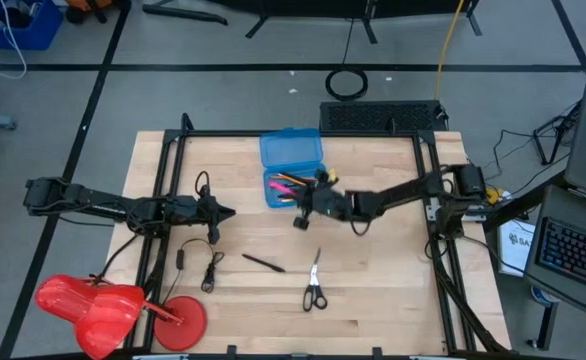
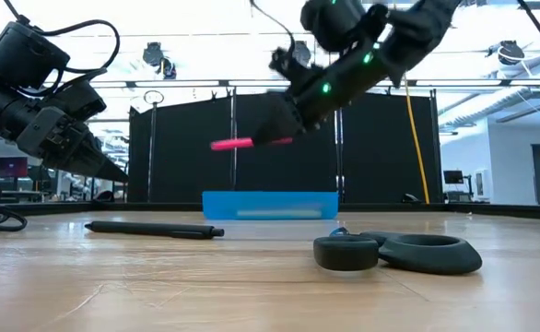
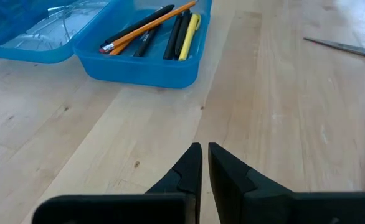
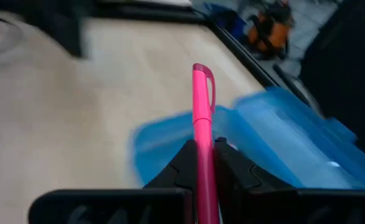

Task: Pick & place school supplies into a supply box
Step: Put the pink pen into the blue supply box

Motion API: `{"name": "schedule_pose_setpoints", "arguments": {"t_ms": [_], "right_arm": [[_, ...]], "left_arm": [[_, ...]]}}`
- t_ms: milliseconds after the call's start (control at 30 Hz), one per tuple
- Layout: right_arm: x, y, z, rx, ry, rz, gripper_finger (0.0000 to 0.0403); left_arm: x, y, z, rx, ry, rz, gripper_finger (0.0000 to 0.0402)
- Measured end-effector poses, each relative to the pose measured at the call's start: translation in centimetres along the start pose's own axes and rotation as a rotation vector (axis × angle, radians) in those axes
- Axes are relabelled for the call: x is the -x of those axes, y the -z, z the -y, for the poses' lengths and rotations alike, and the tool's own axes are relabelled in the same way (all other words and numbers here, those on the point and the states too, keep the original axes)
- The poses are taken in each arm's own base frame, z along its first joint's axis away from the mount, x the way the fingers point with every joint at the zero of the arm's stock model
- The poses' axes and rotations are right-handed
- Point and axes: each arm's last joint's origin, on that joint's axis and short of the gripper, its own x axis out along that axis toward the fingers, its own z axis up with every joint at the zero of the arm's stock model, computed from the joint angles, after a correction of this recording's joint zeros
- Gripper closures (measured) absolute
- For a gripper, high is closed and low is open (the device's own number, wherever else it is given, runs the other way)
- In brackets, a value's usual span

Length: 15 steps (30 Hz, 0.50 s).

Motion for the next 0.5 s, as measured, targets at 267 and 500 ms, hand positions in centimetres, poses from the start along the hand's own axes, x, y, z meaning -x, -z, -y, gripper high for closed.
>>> {"name": "schedule_pose_setpoints", "arguments": {"t_ms": [267,500], "right_arm": [[-1.8,1.7,4.4,-0.07,0.005,-0.062,0.0383],[-2.2,2.5,5.8,-0.118,0.017,-0.089,0.0378]], "left_arm": [[0.0,0.0,0.0,0.0,-0.001,0.0,0.0371],[0.0,0.0,0.0,0.0,-0.001,0.0,0.0371]]}}
